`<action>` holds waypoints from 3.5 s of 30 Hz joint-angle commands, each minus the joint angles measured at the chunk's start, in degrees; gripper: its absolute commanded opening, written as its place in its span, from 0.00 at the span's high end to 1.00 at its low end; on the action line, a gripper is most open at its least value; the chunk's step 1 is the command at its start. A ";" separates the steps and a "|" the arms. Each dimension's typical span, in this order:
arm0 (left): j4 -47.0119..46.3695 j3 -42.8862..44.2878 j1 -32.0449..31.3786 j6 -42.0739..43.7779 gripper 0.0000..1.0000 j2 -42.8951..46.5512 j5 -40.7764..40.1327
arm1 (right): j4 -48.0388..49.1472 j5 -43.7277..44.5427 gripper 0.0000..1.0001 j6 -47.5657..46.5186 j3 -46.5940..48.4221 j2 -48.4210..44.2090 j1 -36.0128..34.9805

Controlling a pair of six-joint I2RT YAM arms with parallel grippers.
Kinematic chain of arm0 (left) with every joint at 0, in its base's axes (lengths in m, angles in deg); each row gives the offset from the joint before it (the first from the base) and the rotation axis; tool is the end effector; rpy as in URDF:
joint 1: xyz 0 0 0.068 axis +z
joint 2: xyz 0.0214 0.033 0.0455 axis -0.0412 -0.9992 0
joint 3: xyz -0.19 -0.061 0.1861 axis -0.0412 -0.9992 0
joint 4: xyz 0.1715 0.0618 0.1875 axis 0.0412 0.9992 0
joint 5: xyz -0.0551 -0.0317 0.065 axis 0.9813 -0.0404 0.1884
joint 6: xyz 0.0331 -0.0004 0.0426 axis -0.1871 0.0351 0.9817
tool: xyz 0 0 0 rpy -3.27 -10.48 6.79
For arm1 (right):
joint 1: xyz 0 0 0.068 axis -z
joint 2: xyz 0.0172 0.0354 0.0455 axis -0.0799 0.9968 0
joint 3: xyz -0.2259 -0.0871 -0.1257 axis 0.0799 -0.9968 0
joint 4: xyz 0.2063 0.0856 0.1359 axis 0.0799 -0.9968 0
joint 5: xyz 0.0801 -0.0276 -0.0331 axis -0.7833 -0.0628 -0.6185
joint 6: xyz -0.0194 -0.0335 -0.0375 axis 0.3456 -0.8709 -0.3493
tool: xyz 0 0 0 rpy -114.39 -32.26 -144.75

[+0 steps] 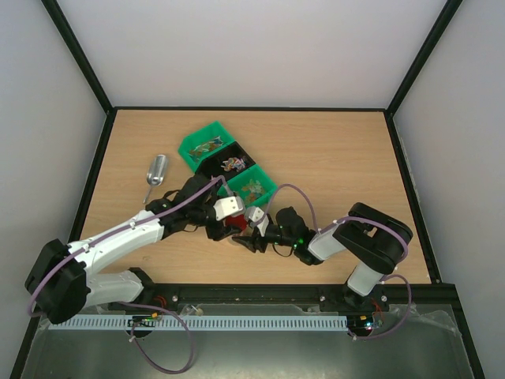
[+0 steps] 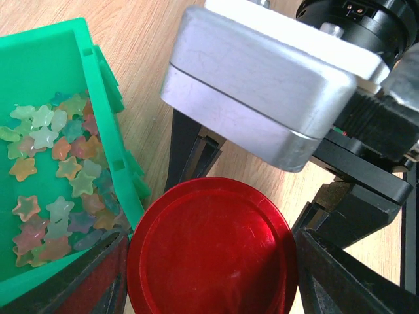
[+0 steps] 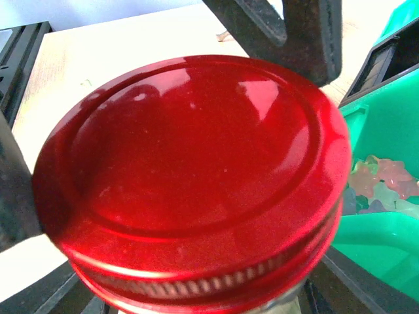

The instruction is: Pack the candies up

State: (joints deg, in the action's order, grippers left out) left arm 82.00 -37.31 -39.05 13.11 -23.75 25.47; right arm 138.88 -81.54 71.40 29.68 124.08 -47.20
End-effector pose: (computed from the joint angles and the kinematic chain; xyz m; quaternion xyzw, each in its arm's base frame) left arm 0.1766 -0.1750 0.2307 0.5421 0.7164 -0.2531 0.3590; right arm 0.1597 0.2206 0.1402 -0.4412 0.6049 0.3682 0.5512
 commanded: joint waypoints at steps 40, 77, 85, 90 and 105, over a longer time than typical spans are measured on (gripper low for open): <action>-1.47 0.55 1.39 0.70 0.11 1.34 0.11 | 2.33 12.13 0.51 4.13 3.08 1.72 -0.90; -5.96 -0.85 -0.78 -1.26 0.30 -1.85 -6.75 | 1.94 11.54 0.52 4.09 2.79 1.56 -2.66; -1.43 -1.96 -0.55 6.26 0.41 -0.44 -6.00 | 1.08 1.58 0.51 -0.02 1.46 -0.09 -2.66; 5.58 -2.44 0.22 15.37 0.44 0.21 -0.37 | -1.96 -7.22 0.48 -3.24 1.37 -1.22 -2.00; 3.65 -4.34 1.94 11.52 0.51 0.79 0.73 | -4.51 -11.00 0.01 -1.84 1.89 -4.12 4.46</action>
State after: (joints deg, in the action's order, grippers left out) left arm 84.47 -39.08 -38.04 29.26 -22.22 29.58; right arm 132.92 -92.45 67.21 31.51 121.78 -43.14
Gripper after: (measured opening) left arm 0.665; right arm 0.940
